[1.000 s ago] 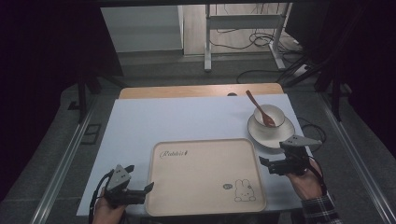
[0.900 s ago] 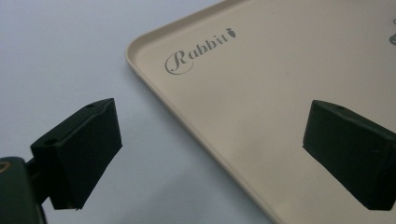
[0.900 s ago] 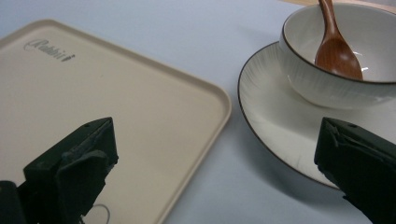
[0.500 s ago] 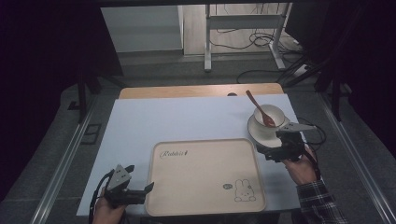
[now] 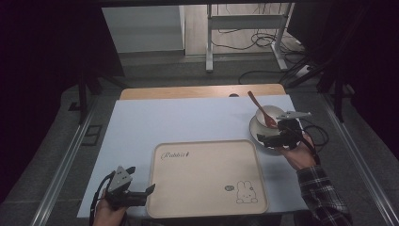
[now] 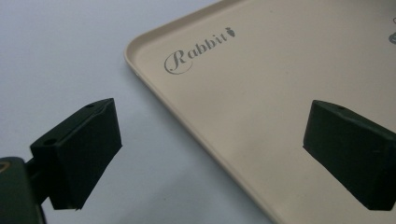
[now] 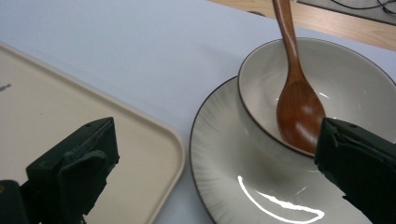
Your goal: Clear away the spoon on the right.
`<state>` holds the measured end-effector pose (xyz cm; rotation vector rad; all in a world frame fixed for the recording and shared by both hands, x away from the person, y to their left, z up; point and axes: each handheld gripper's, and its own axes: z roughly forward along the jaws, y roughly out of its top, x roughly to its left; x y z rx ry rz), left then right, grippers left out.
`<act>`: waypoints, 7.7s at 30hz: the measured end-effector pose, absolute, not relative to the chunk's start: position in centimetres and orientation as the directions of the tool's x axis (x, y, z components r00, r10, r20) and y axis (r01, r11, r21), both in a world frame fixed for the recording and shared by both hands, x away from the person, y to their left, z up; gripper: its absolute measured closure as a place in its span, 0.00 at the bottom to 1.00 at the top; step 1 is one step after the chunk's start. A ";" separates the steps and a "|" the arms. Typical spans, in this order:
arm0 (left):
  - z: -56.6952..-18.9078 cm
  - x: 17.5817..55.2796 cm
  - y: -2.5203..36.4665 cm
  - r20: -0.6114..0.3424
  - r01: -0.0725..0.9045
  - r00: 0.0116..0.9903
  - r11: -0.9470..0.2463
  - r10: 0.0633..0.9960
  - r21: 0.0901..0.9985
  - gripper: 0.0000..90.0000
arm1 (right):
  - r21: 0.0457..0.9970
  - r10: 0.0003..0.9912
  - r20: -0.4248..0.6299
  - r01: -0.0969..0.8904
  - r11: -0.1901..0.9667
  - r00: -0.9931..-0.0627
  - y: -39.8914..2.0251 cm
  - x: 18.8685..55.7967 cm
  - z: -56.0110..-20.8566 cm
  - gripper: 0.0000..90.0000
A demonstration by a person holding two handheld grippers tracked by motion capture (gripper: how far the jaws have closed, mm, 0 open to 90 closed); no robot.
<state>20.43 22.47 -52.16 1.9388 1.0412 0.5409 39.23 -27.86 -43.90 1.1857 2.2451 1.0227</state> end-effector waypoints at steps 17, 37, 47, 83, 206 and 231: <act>-52.2 20.4 22.5 -0.018 0.459 0.563 -0.294 0.827 0.838 0.04 | 0.734 0.856 -0.035 0.568 0.372 -0.517 -27.4 43.6 -43.3 0.15; -52.1 20.4 22.5 -0.014 0.456 0.569 -0.302 0.822 0.837 0.04 | 0.714 0.852 -0.076 0.568 0.410 -0.519 -26.5 48.1 -43.0 0.40; -52.1 20.4 22.5 -0.013 0.456 0.570 -0.304 0.822 0.836 0.04 | 0.693 0.854 -0.108 0.578 0.432 -0.509 -25.7 50.5 -43.3 0.44; -52.1 20.3 22.4 0.002 0.449 0.576 -0.318 0.817 0.835 0.04 | 0.650 0.839 -0.117 0.598 0.470 -0.532 -24.5 52.8 -43.3 0.88; -52.1 20.3 22.2 0.015 0.447 0.579 -0.333 0.815 0.830 0.04 | 0.264 0.660 0.165 0.677 0.687 -0.733 -17.4 35.8 -45.8 0.88; -52.1 20.3 22.1 0.024 0.446 0.580 -0.342 0.814 0.827 0.04 | 0.490 0.582 0.064 0.533 0.690 -0.811 -17.7 32.8 -47.6 0.96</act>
